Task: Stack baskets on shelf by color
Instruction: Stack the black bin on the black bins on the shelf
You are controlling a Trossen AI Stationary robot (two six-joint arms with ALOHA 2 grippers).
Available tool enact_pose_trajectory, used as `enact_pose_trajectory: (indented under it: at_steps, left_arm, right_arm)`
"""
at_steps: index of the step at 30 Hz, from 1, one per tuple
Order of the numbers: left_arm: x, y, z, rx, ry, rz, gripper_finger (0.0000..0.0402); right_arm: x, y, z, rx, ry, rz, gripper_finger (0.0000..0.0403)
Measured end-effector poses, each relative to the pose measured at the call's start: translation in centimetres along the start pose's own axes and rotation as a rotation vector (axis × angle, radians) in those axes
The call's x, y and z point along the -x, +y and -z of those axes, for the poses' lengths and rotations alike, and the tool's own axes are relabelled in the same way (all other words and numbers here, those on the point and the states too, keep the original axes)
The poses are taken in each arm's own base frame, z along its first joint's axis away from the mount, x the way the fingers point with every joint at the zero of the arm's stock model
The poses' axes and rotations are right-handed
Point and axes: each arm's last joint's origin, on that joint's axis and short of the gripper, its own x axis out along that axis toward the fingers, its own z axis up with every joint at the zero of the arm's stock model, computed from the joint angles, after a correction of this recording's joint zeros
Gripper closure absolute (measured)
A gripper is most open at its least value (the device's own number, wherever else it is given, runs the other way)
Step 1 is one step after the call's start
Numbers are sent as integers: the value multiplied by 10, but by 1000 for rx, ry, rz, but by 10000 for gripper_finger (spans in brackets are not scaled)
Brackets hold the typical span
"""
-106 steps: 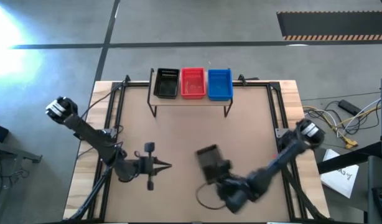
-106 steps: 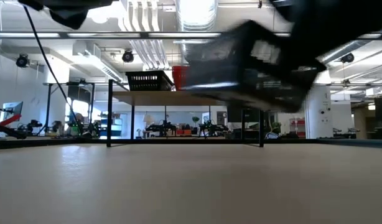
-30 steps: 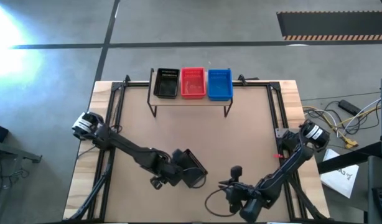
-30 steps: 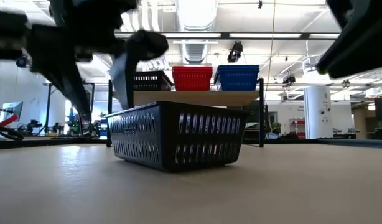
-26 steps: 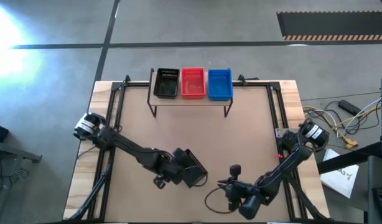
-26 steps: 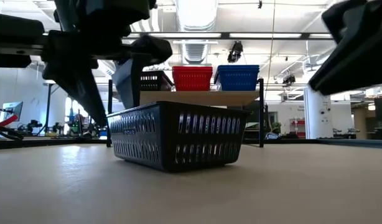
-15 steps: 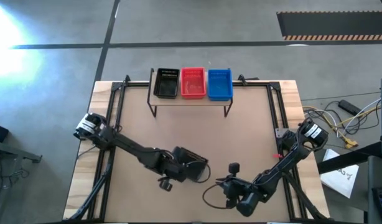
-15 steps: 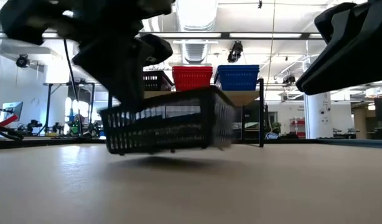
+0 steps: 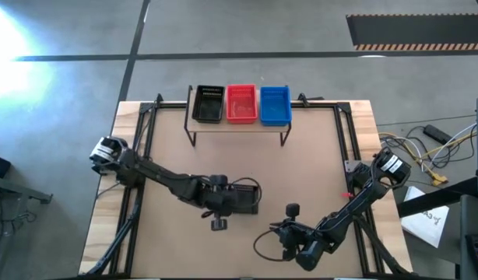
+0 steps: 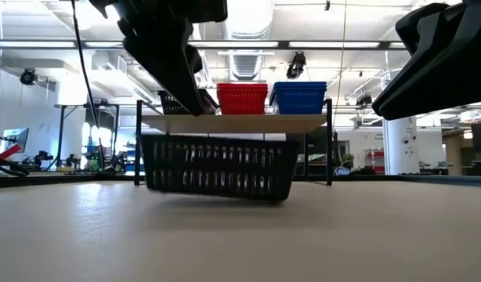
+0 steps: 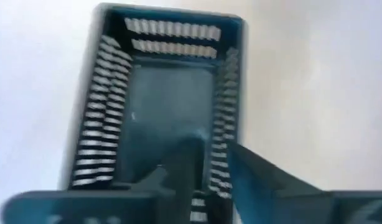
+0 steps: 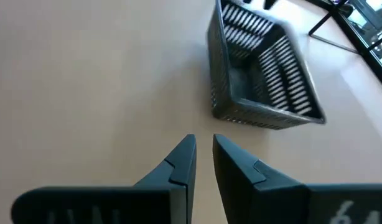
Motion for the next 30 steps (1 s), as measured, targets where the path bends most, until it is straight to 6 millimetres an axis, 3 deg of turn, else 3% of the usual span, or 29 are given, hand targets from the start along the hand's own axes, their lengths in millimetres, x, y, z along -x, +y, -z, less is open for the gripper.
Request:
enact_pose_trajectory:
  at_steps: [3, 6, 9, 13, 15, 21, 30]
  left_arm:
    - [-3, 10, -1, -20, 11, -16, 274]
    - [-2, 18, -1, -177, 70, 45, 223]
    - [6, 19, -1, -449, 95, 98, 193]
    - [9, 16, 11, -873, 160, 136, 186]
    - [7, 15, 16, -961, 176, 145, 186]
    - [-11, 16, 27, -989, 207, 76, 203]
    - [-19, 13, 26, -950, 115, 56, 314]
  right_arm:
    - [0, 0, 0, -2, 0, 0, 355]
    - [0, 0, 0, -5, 0, 0, 355]
    - [0, 0, 0, -4, 1, 0, 355]
    - [0, 0, 0, -2, 2, 1, 355]
    - [0, 0, 0, -2, 2, 1, 355]
    - [0, 0, 0, -2, 2, 1, 355]
    - [0, 0, 1, 0, 3, 2, 355]
